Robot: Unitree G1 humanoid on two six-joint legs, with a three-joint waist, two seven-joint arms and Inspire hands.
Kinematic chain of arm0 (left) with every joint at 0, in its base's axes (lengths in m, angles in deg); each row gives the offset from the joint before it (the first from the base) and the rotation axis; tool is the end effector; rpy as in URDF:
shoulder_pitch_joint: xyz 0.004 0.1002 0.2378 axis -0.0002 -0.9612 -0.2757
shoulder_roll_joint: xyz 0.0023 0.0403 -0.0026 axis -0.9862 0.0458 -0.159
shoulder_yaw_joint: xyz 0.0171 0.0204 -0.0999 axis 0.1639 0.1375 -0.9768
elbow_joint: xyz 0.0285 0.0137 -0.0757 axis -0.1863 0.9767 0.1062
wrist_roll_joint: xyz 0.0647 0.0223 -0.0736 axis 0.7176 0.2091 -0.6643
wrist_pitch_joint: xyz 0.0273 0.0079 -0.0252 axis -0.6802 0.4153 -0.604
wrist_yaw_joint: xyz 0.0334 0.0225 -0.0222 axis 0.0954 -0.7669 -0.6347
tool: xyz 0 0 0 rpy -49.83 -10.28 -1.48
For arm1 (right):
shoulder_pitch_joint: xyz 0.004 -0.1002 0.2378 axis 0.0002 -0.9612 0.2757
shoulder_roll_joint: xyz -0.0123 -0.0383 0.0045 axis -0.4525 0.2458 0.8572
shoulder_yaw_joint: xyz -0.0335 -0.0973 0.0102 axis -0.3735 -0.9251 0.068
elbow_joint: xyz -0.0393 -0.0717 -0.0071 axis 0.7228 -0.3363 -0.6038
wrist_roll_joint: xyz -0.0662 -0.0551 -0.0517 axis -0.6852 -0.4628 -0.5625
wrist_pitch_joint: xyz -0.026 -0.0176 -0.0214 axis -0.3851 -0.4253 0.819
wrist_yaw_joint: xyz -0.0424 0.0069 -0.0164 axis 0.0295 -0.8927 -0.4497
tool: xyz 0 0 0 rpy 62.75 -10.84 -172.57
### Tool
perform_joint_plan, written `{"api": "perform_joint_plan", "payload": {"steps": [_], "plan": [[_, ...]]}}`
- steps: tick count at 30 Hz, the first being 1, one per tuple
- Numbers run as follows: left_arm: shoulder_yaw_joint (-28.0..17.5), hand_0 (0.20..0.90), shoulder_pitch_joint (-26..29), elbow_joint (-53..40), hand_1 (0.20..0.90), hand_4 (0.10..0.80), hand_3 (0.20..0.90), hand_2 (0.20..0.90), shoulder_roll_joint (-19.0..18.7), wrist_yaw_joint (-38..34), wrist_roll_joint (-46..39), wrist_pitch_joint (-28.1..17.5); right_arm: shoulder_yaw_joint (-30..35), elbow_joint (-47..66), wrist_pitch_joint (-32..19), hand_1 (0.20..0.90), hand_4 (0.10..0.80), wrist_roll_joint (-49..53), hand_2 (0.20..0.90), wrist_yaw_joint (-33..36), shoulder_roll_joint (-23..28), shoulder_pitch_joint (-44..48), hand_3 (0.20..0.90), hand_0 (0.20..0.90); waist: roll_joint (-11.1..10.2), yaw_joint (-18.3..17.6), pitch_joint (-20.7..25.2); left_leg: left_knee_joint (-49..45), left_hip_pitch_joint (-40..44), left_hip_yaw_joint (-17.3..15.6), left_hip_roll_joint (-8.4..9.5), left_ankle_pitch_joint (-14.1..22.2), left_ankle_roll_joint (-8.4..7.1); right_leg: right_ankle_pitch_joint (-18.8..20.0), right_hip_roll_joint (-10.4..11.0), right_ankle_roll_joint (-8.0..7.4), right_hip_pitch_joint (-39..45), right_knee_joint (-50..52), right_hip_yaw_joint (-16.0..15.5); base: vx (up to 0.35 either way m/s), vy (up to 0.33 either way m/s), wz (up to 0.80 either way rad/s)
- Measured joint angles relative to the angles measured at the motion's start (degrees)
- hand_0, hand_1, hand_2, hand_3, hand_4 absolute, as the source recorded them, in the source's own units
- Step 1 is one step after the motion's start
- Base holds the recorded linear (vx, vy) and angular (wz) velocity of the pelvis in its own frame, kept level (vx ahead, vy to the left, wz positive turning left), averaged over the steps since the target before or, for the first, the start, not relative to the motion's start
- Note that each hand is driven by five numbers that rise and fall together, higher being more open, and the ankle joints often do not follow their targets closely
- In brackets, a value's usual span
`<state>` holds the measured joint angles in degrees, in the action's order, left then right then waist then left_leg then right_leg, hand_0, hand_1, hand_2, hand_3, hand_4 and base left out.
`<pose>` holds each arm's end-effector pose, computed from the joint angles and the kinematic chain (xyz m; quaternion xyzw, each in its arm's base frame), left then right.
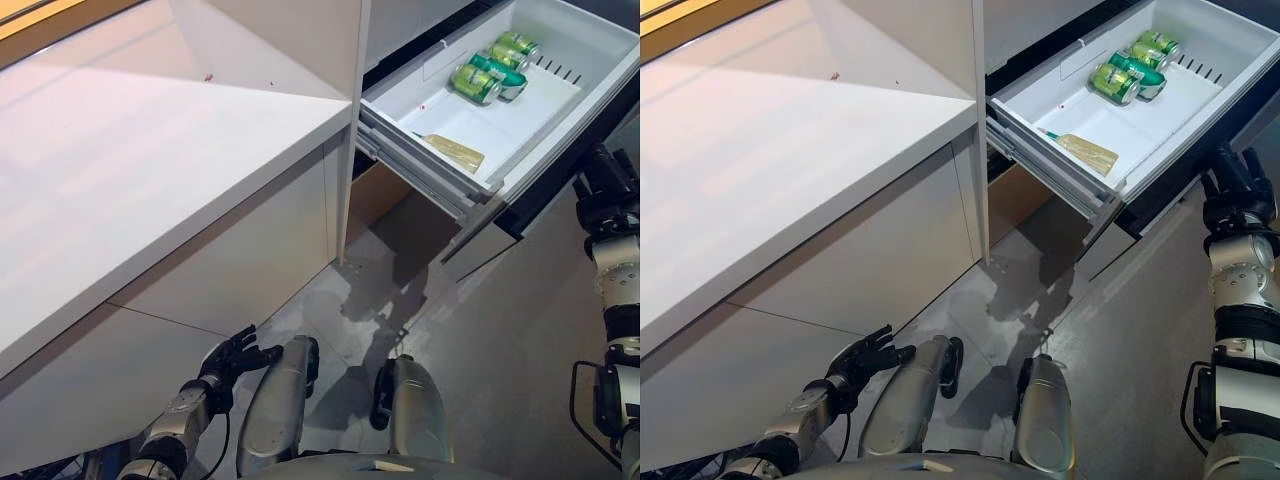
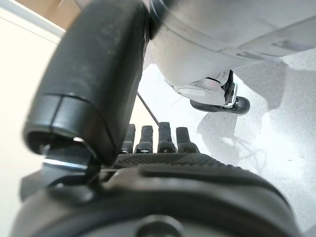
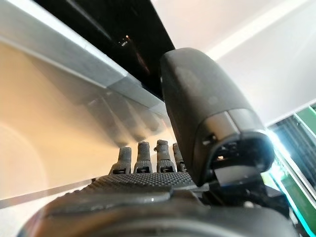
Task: Put drinks into fridge and close the fridge
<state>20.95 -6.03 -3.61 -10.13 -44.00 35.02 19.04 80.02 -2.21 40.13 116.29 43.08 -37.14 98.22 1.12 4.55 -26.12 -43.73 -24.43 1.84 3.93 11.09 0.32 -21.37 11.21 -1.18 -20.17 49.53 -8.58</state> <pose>0.1524 0.2305 -0.0730 -0.0636 0.3772 0.0229 0.9237 0.2772 -0.3512 0.1613 0.2965 -0.1044 -0.2579 0.9136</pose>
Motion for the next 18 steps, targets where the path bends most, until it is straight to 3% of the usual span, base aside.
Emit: {"api": "perform_joint_plan", "payload": {"steps": [4, 11, 18], "plan": [[-0.1, 0.900, 0.1, -0.7, 0.900, 0.800, 0.900, 0.900, 0.3, 0.0, -0.3, 0.0, -2.0, 0.3, -1.8, 0.900, 0.800, -0.2, 0.900, -2.9, 0.1, 0.8, 0.900, 0.900, 0.5, 0.1, -0.8, 0.3, -0.8, 1.1, 0.24, -0.6, -0.72, -0.4, 0.1, 0.12, -0.5, 0.5, -1.1, 0.041, -0.010, 0.12], [-1.1, 0.900, 0.1, -1.1, 0.900, 0.800, 0.900, 0.900, 1.7, 0.2, -0.5, -0.2, -4.1, 1.1, -3.8, 0.900, 0.800, -1.3, 0.900, -5.7, 0.2, 1.9, 0.900, 0.900, 1.3, 1.5, -1.7, 1.6, -1.0, 3.0, 0.35, -1.9, -1.22, -1.3, 0.1, 1.76, -0.4, 0.5, -3.3, 0.009, 0.002, 0.16], [-1.2, 0.900, 0.1, -0.4, 0.900, 0.800, 0.900, 0.900, 2.0, 0.4, -0.2, -0.9, -5.9, 1.0, -4.8, 0.900, 0.800, -3.5, 0.900, -5.7, 0.4, 4.0, 0.900, 0.900, 1.7, 4.0, -2.0, 4.0, -0.3, 5.5, 1.49, -3.5, -3.05, -2.1, 1.2, 2.60, 0.8, 0.2, -6.2, 0.017, 0.007, 0.22]]}}
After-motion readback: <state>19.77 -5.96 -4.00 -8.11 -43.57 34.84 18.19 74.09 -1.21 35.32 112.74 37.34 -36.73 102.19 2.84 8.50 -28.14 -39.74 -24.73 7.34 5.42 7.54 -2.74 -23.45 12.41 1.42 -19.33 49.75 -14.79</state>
